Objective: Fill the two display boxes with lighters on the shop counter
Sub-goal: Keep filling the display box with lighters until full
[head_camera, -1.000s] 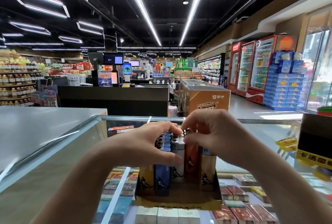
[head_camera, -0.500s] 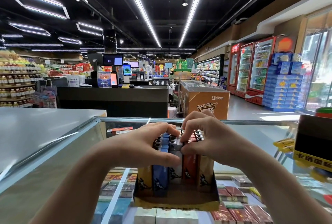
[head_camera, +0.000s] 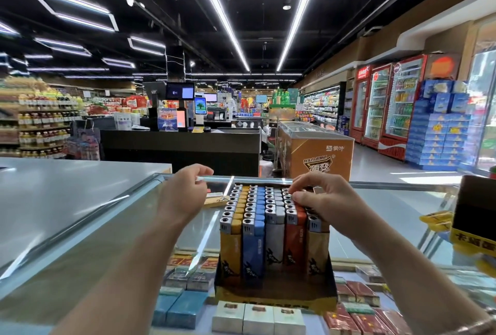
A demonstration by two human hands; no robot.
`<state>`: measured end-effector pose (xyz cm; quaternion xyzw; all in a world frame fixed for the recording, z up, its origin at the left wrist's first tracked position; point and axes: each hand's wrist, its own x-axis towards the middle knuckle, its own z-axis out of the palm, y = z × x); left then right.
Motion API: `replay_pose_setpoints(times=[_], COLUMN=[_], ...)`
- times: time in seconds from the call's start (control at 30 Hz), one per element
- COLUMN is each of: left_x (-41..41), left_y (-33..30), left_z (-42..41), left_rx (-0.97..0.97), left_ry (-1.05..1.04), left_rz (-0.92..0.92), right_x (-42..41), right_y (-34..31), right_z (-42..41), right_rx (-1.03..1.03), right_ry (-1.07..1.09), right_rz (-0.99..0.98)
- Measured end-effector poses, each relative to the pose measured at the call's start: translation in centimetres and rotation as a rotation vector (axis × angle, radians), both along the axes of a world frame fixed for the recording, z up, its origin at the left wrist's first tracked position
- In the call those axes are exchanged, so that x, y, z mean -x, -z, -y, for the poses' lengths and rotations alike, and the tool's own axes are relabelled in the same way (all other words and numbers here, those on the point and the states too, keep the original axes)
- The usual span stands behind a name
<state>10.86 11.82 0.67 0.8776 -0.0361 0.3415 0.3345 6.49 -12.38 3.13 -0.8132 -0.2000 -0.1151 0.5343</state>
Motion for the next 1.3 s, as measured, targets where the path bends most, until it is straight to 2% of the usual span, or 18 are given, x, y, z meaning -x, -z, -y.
replay_pose_setpoints(times=[0.13, 0.23, 0.3, 0.4, 0.47, 0.53, 0.67, 0.77, 0.87, 1.0, 1.13, 1.23, 1.3], left_x=[-2.5, -4.2, -4.8, -4.6, -4.4, -4.4, -5.0, -5.1, -5.9, -6.9, -7.9, -8.2, -8.3], left_y=[2.7, 4.5, 5.0, 4.7, 4.7, 4.7, 4.7, 4.7, 5.0, 5.0, 4.7, 4.7, 4.9], left_z=[-0.2, -0.4, -0.5, -0.7, -0.8, -1.0, -0.7, -1.4, -2.9, -3.5, -3.5, -4.1, -4.4], left_rx=[-0.120, -0.320, -0.337, -0.361, -0.293, -0.286, -0.397, -0.521, -0.502, -0.441, -0.409, -0.401, -0.389], left_ry=[-0.044, -0.032, -0.008, -0.098, -0.164, -0.203, -0.233, -0.263, -0.254, -0.183, -0.184, -0.226, -0.247], left_rz=[-0.196, -0.403, -0.468, -0.380, -0.337, -0.356, -0.432, -0.287, -0.199, -0.334, -0.321, -0.518, -0.577], right_x=[-0.2, -0.4, -0.4, -0.5, -0.5, -0.5, -0.7, -0.7, -0.8, -1.0, -0.9, -0.7, -0.7], right_y=[0.2, 0.4, 0.4, 0.3, 0.3, 0.4, 0.4, 0.4, 0.5, 0.5, 0.4, 0.5, 0.5], right_z=[-0.2, -0.2, -0.2, -0.1, -0.1, -0.1, -0.1, 0.0, -0.1, -0.3, -0.3, -0.4, -0.4], right_rx=[-0.003, -0.005, 0.001, 0.017, 0.023, 0.015, 0.008, 0.003, -0.004, 0.005, 0.012, 0.008, 0.018], right_ry=[-0.007, -0.006, -0.006, -0.012, -0.023, -0.029, -0.012, -0.008, -0.006, 0.007, 0.027, 0.020, 0.022], right_rz=[0.011, 0.020, 0.026, 0.030, 0.024, 0.020, 0.032, 0.023, 0.034, 0.062, 0.082, 0.075, 0.076])
